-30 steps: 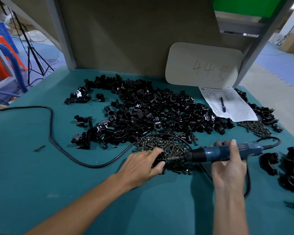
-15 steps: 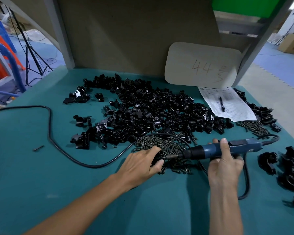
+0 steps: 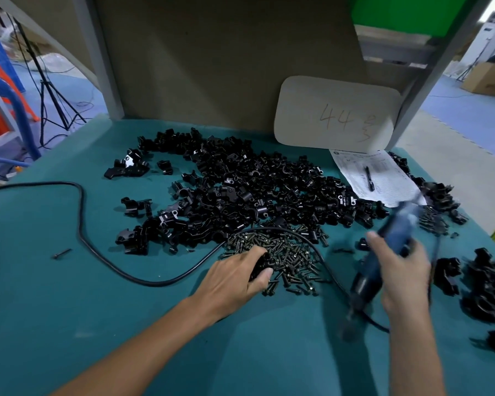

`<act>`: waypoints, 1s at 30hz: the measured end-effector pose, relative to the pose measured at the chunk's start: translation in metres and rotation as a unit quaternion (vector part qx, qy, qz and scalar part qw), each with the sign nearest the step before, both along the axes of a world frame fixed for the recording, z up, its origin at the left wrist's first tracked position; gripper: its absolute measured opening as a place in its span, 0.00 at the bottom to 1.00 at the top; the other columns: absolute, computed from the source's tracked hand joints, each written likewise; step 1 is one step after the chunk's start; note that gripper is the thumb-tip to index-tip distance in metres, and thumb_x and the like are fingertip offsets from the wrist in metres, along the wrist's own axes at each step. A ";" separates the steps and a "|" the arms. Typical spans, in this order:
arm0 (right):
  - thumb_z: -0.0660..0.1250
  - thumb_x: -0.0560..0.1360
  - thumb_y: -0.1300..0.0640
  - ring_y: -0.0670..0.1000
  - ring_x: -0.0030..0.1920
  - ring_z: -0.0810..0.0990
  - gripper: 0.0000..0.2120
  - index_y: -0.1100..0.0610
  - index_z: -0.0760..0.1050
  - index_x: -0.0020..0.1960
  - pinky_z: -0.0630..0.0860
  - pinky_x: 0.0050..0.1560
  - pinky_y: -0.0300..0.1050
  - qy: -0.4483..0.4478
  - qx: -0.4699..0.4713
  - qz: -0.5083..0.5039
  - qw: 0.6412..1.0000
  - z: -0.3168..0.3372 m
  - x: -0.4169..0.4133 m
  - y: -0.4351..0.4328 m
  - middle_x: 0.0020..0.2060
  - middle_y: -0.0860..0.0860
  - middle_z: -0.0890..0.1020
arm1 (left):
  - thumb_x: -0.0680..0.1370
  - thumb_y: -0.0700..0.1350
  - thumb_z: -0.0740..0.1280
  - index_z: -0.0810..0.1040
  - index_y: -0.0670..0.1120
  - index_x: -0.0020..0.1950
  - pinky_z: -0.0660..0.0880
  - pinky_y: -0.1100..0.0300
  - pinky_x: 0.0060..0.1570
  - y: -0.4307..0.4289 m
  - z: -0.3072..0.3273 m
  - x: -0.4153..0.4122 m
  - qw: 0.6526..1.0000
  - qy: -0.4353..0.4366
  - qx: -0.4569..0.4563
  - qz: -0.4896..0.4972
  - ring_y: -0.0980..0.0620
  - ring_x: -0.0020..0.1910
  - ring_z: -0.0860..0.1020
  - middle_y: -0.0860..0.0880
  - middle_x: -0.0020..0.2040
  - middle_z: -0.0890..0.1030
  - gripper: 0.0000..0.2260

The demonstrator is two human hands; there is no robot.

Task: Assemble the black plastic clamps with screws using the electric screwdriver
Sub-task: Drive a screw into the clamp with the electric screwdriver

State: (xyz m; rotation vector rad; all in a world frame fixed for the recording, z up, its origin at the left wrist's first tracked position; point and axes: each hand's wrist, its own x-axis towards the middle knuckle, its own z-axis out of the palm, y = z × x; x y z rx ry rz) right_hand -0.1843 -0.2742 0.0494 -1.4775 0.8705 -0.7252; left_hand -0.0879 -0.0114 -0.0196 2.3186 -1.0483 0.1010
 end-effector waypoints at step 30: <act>0.74 0.72 0.56 0.49 0.48 0.85 0.07 0.50 0.85 0.50 0.81 0.50 0.39 -0.162 -0.004 0.363 0.918 0.045 -0.004 0.101 0.46 0.52 0.86 | 0.82 0.61 0.60 0.60 0.63 0.58 0.76 0.65 0.36 0.009 0.107 -0.017 0.977 0.162 -0.127 -0.060 0.60 0.43 0.79 0.58 0.47 0.79 0.10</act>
